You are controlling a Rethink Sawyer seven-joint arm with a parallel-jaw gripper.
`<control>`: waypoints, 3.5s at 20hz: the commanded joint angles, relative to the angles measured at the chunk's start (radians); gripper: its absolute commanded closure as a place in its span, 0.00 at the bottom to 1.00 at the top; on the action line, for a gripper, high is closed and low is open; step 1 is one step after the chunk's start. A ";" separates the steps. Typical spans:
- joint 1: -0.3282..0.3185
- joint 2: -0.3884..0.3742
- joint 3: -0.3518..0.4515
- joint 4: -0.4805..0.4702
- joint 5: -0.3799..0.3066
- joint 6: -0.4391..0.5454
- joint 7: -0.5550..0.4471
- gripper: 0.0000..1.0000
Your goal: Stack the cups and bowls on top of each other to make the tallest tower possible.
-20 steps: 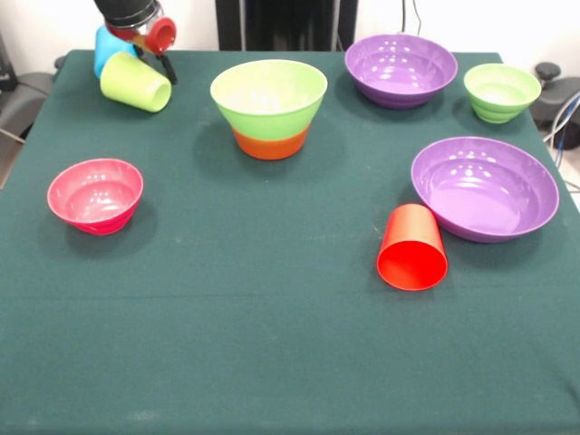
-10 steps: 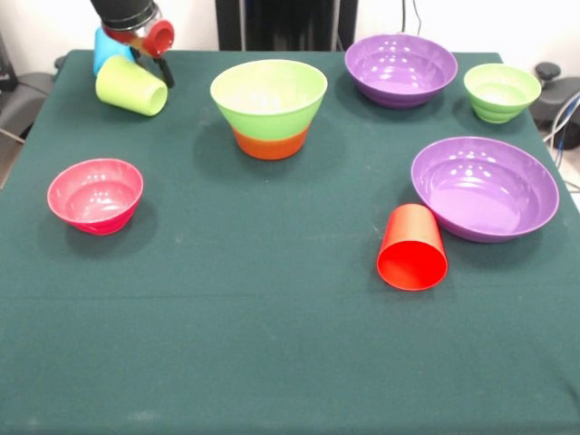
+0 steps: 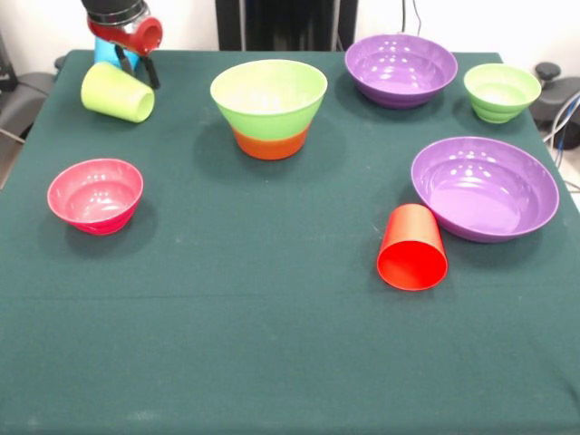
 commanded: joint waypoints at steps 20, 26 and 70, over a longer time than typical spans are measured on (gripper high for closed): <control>-0.017 -0.097 0.054 -0.010 -0.001 0.090 -0.166 0.00; -0.053 -0.082 0.060 -0.015 -0.018 0.097 -0.186 0.00; -0.022 0.124 0.123 -0.217 -0.015 0.118 -0.206 0.00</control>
